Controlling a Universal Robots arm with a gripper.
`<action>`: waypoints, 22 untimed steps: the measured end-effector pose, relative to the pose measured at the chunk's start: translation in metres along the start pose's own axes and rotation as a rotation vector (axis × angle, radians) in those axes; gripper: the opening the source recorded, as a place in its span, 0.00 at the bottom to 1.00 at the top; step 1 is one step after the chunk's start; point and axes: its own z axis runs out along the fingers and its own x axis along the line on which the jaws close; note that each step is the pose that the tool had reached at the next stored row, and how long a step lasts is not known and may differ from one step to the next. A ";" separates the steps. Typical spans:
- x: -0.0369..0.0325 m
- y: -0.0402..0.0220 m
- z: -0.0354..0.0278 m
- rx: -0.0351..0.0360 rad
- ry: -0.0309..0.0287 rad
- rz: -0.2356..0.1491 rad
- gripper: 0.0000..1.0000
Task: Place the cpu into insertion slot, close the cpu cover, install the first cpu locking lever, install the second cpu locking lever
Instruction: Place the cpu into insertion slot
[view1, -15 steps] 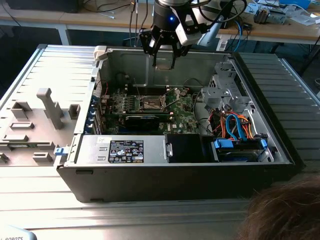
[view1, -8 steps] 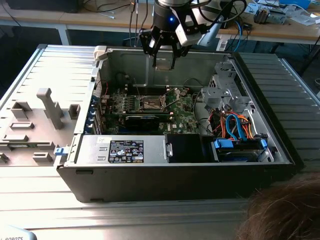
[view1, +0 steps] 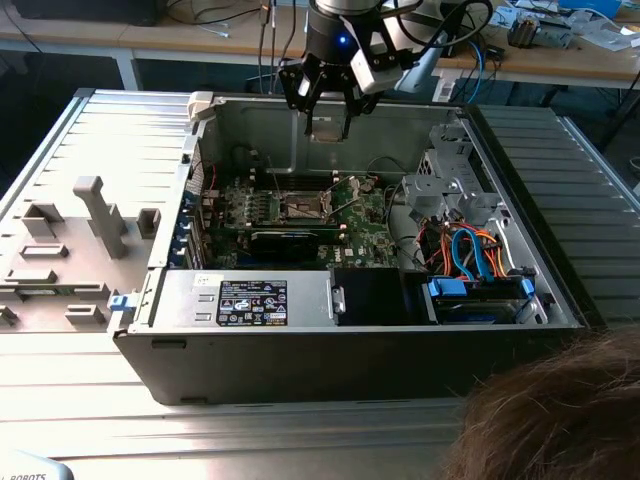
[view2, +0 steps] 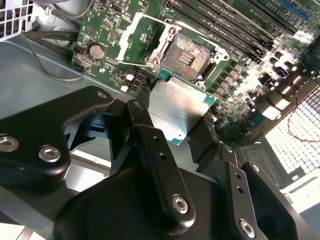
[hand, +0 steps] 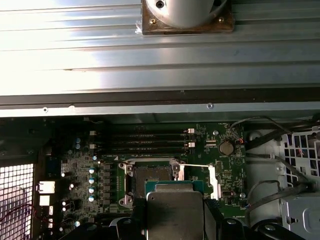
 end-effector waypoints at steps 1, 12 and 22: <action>0.0000 0.0000 0.0001 0.0000 0.0000 0.000 0.55; 0.0001 -0.0002 0.0023 -0.0001 0.0000 0.000 0.55; 0.0001 -0.0005 0.0053 0.0000 0.0000 0.000 0.55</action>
